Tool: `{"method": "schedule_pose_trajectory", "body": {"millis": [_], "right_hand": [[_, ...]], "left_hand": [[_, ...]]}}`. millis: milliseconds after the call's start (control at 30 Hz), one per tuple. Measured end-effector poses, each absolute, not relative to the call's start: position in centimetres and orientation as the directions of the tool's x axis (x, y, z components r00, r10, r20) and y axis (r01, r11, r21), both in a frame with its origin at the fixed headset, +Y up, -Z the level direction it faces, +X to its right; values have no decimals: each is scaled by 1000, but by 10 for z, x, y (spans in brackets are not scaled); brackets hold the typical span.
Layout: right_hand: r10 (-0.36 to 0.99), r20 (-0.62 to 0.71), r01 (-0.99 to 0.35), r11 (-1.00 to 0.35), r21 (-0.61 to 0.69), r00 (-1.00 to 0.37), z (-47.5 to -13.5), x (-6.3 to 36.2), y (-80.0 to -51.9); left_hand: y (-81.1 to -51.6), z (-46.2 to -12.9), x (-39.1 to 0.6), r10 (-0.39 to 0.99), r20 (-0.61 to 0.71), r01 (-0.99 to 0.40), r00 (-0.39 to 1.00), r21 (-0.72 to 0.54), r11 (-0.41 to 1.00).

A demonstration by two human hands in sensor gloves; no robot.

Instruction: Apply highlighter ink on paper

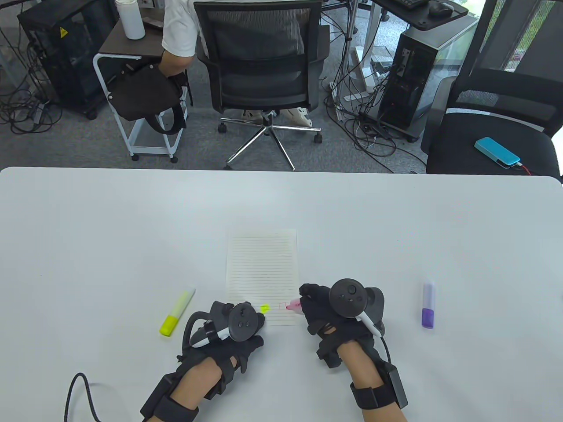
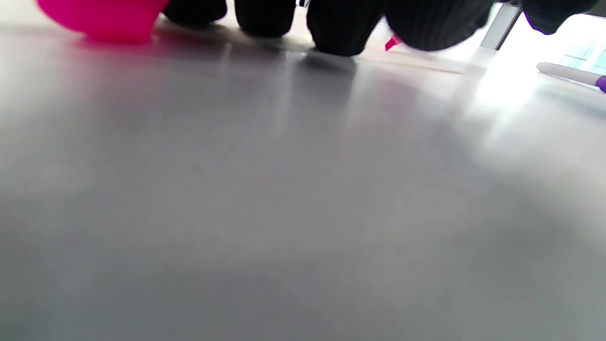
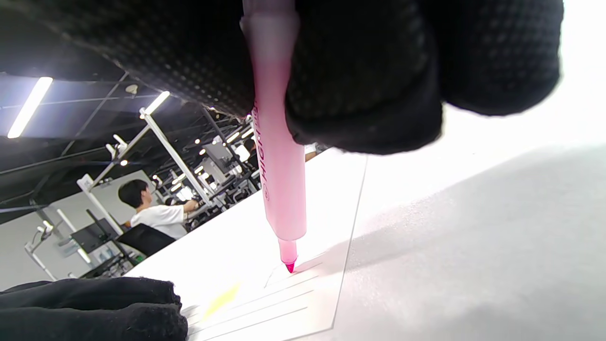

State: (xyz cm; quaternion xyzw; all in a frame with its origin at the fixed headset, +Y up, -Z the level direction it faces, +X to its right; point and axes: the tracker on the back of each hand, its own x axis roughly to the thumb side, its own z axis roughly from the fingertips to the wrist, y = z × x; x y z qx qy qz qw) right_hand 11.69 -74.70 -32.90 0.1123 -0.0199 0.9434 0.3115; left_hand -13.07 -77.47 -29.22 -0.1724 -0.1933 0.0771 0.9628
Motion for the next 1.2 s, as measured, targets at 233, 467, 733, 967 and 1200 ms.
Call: {"method": "schedule_pose_trajectory", "body": {"millis": [233, 467, 733, 967, 1200], "right_hand": [[610, 247, -617, -785, 57, -753, -328, 112, -746], [597, 245, -600, -797, 73, -764, -328, 109, -750], [583, 186, -587, -809, 42, -791, -328, 117, -748], [631, 206, -637, -769, 47, -747, -327, 112, -752], [578, 189, -584, -811, 24, -794, -327, 111, -752]], "left_hand": [[-775, -292, -131, 218, 346, -82, 913, -366, 927], [-775, -292, -131, 219, 345, -82, 913, -369, 926], [-775, -292, -131, 219, 344, -83, 913, -371, 925], [-775, -292, -131, 219, 344, -83, 913, -371, 925], [-775, -292, -131, 222, 344, -81, 913, -379, 922]]}}
